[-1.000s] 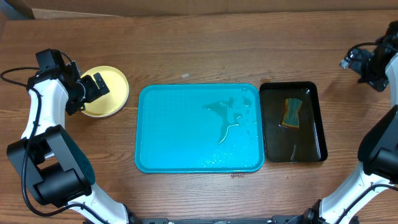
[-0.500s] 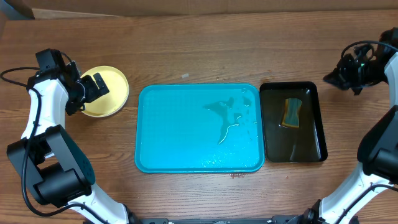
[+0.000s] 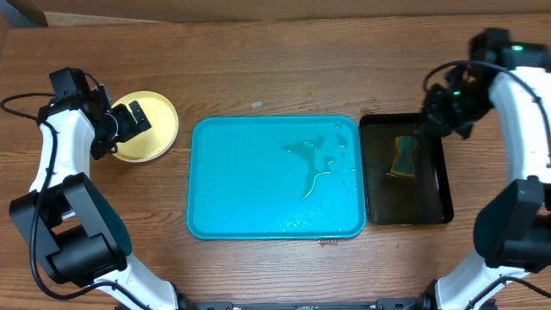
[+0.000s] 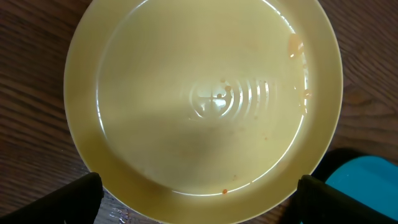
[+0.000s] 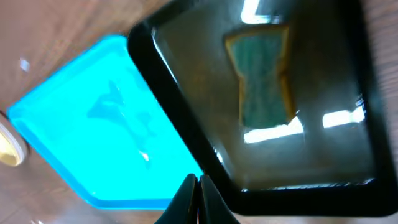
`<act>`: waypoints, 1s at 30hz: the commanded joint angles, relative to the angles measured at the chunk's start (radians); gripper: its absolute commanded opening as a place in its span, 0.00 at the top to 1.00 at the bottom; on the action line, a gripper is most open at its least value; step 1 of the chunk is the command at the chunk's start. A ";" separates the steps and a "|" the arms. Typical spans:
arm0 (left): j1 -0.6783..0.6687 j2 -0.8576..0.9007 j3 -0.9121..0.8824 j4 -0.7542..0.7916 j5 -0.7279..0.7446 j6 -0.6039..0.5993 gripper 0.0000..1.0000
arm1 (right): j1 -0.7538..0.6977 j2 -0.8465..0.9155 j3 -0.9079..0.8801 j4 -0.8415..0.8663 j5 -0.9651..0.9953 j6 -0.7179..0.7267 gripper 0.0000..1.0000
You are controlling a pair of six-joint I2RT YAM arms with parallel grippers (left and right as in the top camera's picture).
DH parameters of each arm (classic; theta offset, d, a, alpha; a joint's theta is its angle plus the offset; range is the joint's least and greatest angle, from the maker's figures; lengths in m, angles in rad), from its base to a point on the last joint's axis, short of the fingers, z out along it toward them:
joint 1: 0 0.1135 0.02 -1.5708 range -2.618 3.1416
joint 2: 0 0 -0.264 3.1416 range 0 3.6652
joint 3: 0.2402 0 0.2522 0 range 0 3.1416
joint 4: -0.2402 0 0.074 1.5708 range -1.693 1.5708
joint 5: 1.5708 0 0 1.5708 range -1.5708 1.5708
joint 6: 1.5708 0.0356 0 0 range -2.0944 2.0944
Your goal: Clean dirty plates on tray and stack at the side
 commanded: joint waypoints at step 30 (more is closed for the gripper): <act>0.005 0.000 0.005 0.001 -0.006 0.014 0.00 | 0.252 -0.014 -0.449 0.195 0.173 0.454 0.96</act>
